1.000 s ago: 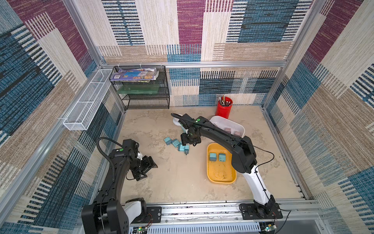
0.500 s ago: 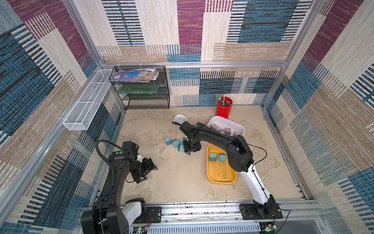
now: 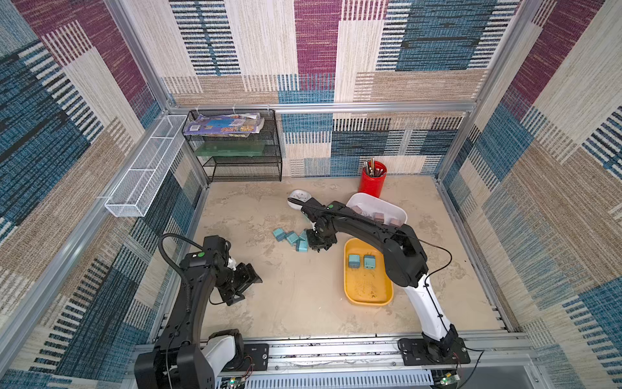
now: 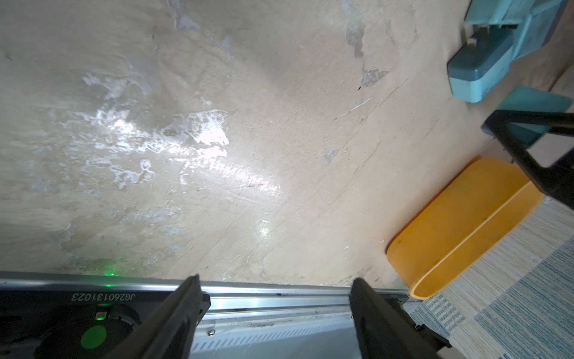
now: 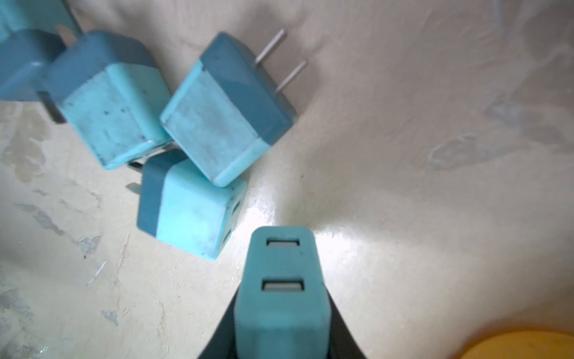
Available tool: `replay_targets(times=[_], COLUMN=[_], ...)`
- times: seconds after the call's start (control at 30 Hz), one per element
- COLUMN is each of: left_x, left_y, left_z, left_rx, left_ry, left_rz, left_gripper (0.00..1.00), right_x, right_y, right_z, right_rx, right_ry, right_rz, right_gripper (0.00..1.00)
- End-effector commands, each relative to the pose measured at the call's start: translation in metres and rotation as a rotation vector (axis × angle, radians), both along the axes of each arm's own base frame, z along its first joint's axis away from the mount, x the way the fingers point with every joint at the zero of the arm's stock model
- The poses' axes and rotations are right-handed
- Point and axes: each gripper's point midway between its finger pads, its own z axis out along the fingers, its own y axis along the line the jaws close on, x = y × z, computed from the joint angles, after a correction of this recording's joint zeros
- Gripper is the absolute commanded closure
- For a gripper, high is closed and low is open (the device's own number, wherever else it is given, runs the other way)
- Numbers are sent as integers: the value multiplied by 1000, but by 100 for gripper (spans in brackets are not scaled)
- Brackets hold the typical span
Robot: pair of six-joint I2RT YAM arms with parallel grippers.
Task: Place the plugs by color into the storage box
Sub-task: Pick up the plug from the center of the board, then place the plug in the storage box.
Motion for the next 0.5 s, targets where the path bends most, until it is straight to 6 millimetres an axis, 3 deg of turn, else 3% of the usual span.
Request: replay_targets(times=[0.0, 0.17, 0.27, 0.47], left_x=[-4, -4, -1, 4], left_y=[-1, -1, 0, 0], left_z=[1, 1, 2, 2], left_rx=[-6, -6, -5, -6], left_ry=[13, 16, 14, 13], left_rz=[19, 20, 20, 14], left_gripper=[22, 22, 22, 22], right_x=[-4, -24, -44, -93], right_y=[-21, -71, -95, -121], right_z=[25, 55, 61, 30], right_rx=[-37, -47, -39, -40], right_ry=[-41, -62, -54, 23], right_rz=[-1, -65, -101, -145], right_gripper=[76, 76, 76, 76])
